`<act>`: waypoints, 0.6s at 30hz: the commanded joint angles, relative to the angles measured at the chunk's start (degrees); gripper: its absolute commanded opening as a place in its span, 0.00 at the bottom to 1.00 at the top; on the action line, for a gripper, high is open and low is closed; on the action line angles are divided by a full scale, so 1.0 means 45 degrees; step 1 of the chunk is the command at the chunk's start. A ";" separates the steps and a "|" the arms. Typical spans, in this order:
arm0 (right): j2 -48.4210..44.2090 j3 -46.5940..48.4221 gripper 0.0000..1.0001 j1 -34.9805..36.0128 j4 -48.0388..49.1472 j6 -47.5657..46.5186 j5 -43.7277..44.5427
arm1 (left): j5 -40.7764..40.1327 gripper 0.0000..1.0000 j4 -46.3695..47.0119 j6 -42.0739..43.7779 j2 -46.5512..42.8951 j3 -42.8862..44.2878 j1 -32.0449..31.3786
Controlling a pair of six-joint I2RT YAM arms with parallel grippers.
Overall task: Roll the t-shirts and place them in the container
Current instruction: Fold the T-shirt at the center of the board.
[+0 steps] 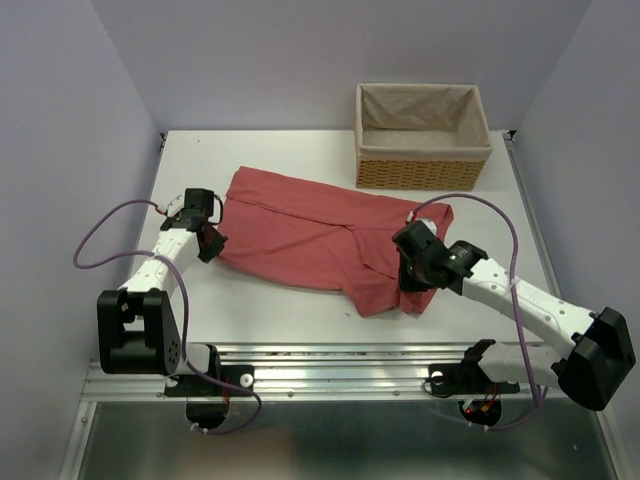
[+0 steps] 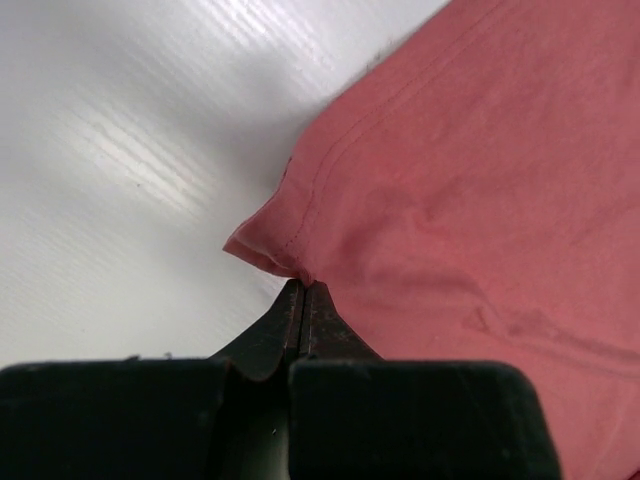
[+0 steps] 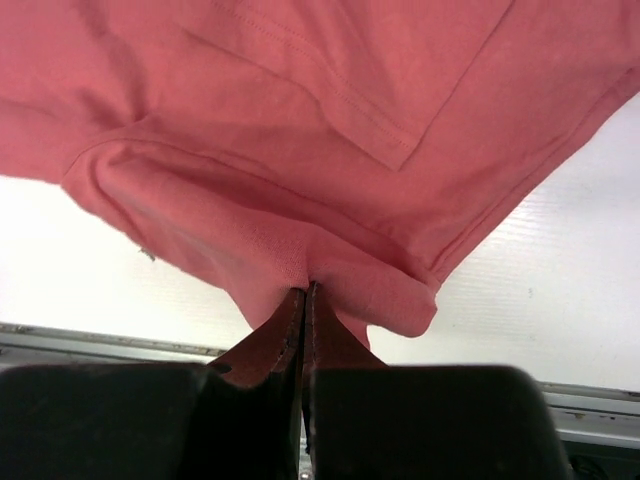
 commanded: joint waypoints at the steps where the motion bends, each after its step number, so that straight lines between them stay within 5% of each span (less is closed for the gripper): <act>1: 0.0553 0.0919 0.01 -0.0076 0.0085 -0.0264 0.1208 | -0.0553 0.00 0.0150 0.0007 0.0570 0.1401 0.0044; 18: 0.3346 0.3283 0.01 -0.1990 0.1587 -0.2745 0.1853 | -0.0222 0.00 0.0853 0.0533 0.3812 0.4274 0.0024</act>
